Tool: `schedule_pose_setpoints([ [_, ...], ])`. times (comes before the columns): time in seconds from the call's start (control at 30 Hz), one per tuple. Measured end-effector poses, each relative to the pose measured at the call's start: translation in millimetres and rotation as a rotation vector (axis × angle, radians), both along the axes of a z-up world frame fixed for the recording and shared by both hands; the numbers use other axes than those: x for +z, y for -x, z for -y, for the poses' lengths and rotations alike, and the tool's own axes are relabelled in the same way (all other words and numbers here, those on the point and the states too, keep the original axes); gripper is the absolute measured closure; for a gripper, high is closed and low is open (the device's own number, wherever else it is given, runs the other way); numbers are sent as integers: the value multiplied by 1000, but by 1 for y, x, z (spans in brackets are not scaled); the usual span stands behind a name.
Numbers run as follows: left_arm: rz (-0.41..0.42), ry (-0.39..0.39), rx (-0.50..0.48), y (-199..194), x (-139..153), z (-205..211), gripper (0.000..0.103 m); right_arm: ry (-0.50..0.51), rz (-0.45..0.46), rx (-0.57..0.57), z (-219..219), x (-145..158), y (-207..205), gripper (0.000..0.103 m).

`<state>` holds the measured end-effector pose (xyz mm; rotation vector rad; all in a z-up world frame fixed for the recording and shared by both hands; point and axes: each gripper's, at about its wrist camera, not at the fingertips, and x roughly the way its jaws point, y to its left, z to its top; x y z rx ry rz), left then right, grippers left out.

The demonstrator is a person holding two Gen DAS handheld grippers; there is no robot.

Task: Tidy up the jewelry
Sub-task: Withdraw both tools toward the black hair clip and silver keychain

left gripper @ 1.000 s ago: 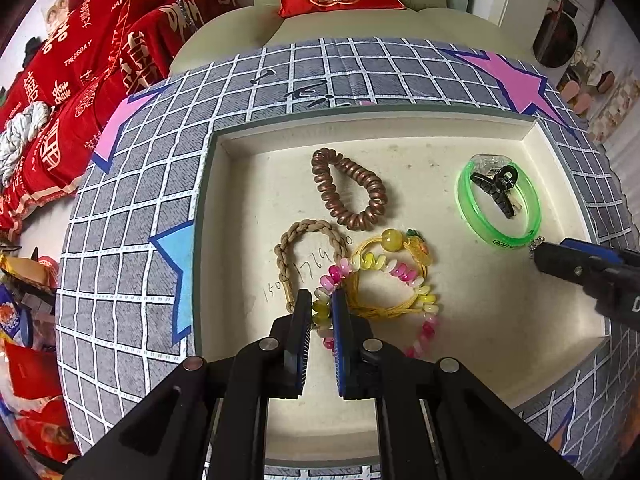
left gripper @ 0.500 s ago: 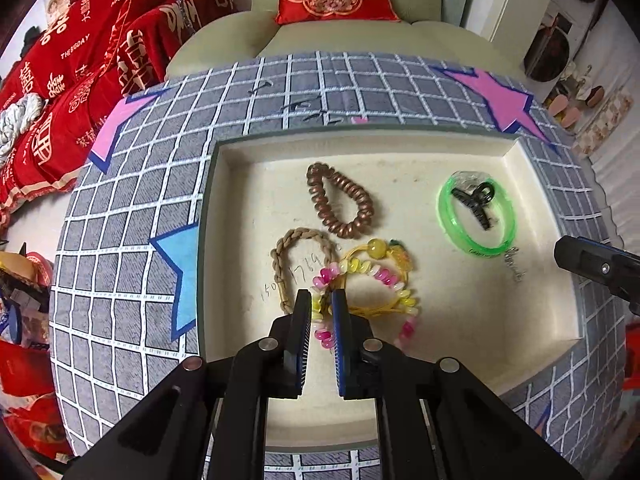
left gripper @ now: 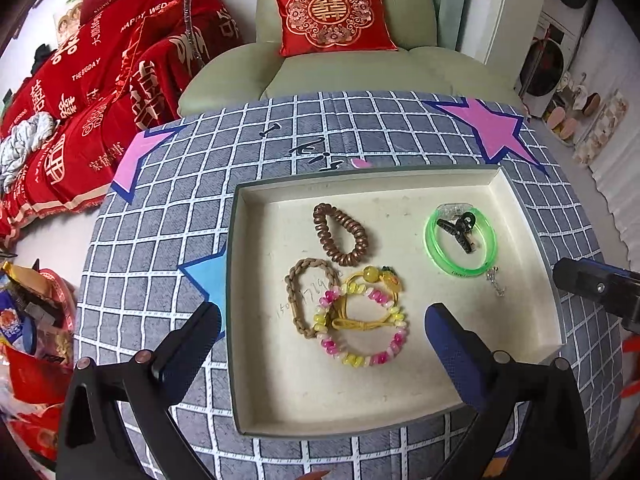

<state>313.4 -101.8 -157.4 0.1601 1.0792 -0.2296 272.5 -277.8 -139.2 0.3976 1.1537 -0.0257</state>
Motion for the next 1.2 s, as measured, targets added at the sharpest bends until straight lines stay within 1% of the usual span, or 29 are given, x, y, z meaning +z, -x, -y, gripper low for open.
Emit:
schedule_pose_setpoints([
  [0.03, -2, -1, 1, 2, 1, -1, 0, -3, -1, -2, 0, 0, 2, 33],
  [0.07, -4, -3, 3, 4, 2, -2, 0, -6, -2, -2, 0, 1, 3, 30],
  [0.1, -7, -8, 5, 6, 2, -4, 0, -11, -2, -3, 0, 1, 6, 24],
  [0.23, -29, -12, 3, 18, 4, -8, 0, -15, -4, -5, -1, 4, 15, 20],
  [0.37, -35, -22, -3, 33, 8, -13, 0, -31, 1, -9, -3, 7, 27, 19],
  [0.47, -47, -19, -10, 44, 9, -19, 0, -41, 2, -2, -7, 9, 38, 14],
  [0.5, -51, -20, -11, 48, 9, -20, 0, -45, 4, -1, -8, 10, 41, 0],
  [0.67, -59, -32, -17, 68, 8, -33, 0, -52, 19, -4, -13, 17, 58, 0],
  [0.87, -90, -42, -17, 98, 0, -59, 0, -32, -16, 9, -19, 18, 79, 0],
  [1.0, -142, -45, -19, 116, -12, -74, 0, -29, -51, 22, -24, 11, 98, 0],
  [1.07, -177, -33, -28, 126, -19, -79, 0, -14, -70, 29, -27, 6, 107, 0],
  [1.2, -210, -26, -56, 144, -29, -82, 0, -1, -125, 45, -35, -9, 129, 0],
])
